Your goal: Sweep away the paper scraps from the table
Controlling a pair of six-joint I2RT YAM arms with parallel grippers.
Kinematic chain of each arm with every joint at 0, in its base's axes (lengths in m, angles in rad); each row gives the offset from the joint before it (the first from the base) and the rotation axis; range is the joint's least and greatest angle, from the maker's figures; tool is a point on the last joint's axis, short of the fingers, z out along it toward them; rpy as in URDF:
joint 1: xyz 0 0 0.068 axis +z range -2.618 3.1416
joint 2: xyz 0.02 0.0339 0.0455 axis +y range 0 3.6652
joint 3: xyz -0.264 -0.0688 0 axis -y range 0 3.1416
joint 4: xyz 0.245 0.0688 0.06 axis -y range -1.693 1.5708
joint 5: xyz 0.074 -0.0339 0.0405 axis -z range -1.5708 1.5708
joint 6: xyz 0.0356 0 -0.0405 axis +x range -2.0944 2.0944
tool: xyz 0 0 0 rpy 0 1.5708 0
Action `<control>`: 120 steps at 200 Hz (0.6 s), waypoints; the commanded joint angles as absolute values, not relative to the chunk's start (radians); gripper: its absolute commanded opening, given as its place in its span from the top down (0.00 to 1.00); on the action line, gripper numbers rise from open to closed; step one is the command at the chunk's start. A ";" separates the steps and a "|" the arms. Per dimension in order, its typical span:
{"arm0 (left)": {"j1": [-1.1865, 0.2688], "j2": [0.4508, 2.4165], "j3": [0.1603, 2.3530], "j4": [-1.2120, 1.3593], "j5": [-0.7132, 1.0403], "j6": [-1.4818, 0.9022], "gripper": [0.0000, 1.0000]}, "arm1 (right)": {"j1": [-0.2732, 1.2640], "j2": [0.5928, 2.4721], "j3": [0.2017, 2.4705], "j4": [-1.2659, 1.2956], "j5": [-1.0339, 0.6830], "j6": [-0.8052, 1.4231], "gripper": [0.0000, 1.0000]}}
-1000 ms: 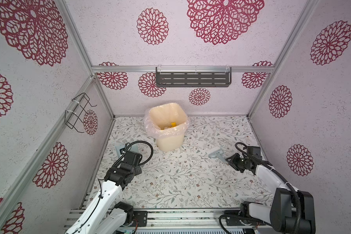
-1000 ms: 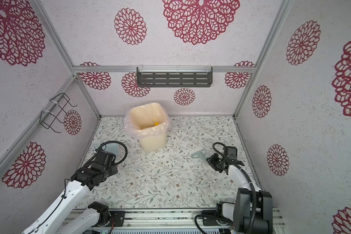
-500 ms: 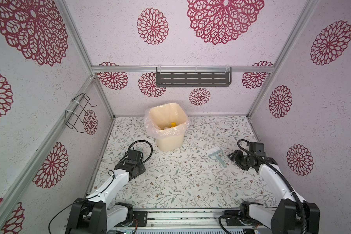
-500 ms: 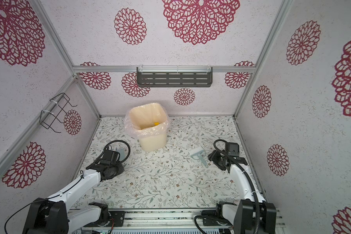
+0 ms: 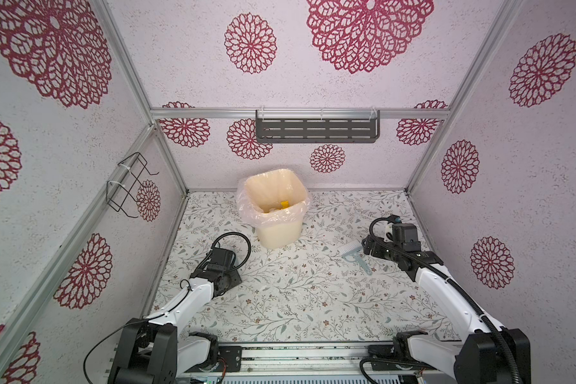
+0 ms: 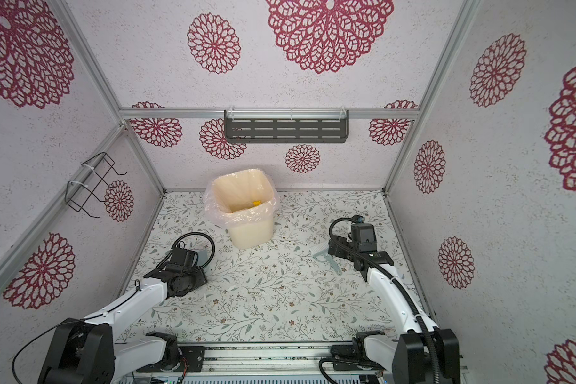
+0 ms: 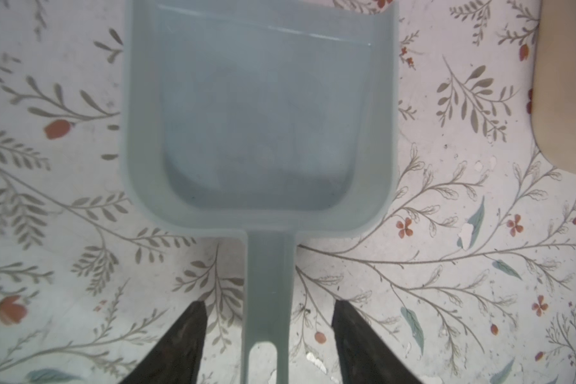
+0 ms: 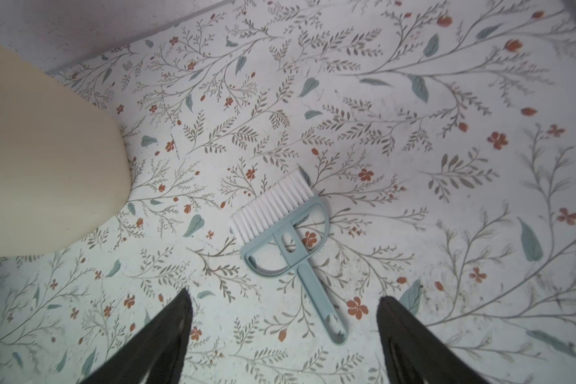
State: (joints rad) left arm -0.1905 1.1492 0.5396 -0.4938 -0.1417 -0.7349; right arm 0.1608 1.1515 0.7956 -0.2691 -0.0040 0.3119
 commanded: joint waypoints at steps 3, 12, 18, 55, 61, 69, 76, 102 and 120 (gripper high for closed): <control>-0.205 0.994 0.557 -0.479 -0.223 -0.677 0.21 | 0.184 1.175 0.762 -0.091 0.148 0.217 0.08; -0.207 0.933 0.554 -0.469 -0.247 -0.650 0.17 | 0.189 1.191 0.744 -0.044 0.177 0.194 0.06; -0.207 0.893 0.553 -0.458 -0.257 -0.619 0.14 | 0.190 1.204 0.729 -0.006 0.194 0.182 0.05; -0.198 0.767 0.559 -0.364 -0.322 -0.469 0.03 | 0.191 1.292 0.615 0.269 0.269 0.078 0.01; -0.196 0.764 0.564 -0.351 -0.345 -0.431 0.03 | 0.191 1.309 0.599 0.310 0.287 0.060 0.01; -0.195 0.770 0.567 -0.320 -0.368 -0.371 0.03 | 0.189 1.333 0.580 0.372 0.312 0.035 0.01; -0.193 0.777 0.569 -0.292 -0.396 -0.327 0.03 | 0.190 1.350 0.560 0.429 0.326 0.005 0.01; -0.163 0.825 0.550 -0.108 -0.455 -0.193 0.03 | 0.190 1.413 0.484 0.649 0.344 -0.064 0.01; -0.125 0.880 0.508 0.082 -0.466 -0.112 0.03 | 0.190 1.451 0.438 0.802 0.356 -0.100 0.01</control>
